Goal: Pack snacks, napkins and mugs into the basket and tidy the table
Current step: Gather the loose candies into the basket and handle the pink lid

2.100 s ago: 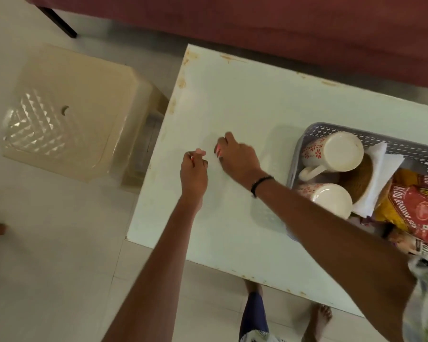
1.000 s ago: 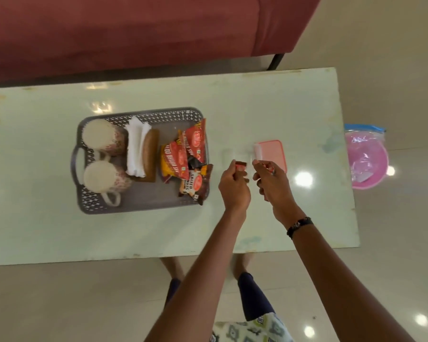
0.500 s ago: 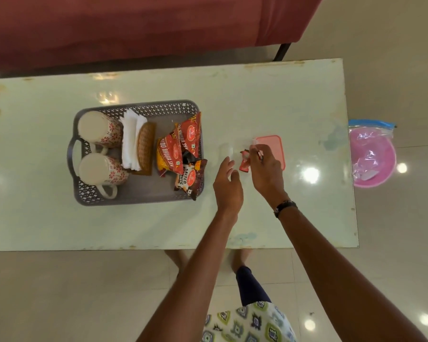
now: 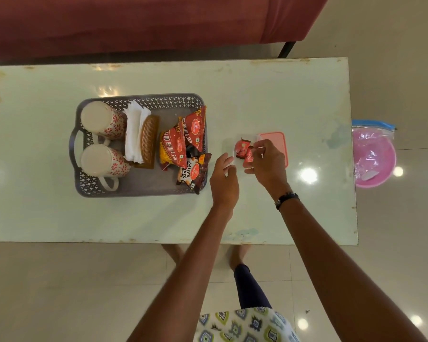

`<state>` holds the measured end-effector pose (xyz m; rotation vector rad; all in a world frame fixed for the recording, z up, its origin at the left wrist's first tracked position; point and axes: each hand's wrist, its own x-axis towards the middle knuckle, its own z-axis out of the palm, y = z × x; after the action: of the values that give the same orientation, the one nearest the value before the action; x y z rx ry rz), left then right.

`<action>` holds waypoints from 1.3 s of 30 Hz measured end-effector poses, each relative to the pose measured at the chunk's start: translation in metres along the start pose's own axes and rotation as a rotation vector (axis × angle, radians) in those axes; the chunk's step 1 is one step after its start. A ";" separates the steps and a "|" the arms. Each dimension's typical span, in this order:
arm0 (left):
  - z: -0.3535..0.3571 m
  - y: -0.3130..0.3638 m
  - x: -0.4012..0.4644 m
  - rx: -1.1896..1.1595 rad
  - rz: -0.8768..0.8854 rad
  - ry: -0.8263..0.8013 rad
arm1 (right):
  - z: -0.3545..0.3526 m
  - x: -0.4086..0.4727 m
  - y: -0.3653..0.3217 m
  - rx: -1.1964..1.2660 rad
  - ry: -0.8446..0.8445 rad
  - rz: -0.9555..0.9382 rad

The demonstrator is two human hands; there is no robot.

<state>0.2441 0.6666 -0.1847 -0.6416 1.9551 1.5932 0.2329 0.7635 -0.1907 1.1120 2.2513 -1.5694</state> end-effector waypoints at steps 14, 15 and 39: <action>-0.005 0.002 0.004 0.005 0.036 -0.019 | 0.000 0.000 0.004 -0.323 0.305 -0.273; -0.005 0.003 0.005 0.020 0.054 -0.021 | -0.006 0.005 0.009 -0.345 0.335 -0.252; 0.001 -0.023 0.033 0.727 0.541 -0.028 | -0.023 0.047 0.055 -0.273 0.148 0.054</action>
<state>0.2351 0.6620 -0.2235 0.2182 2.5927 0.9876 0.2419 0.8149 -0.2460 1.2317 2.4154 -1.1496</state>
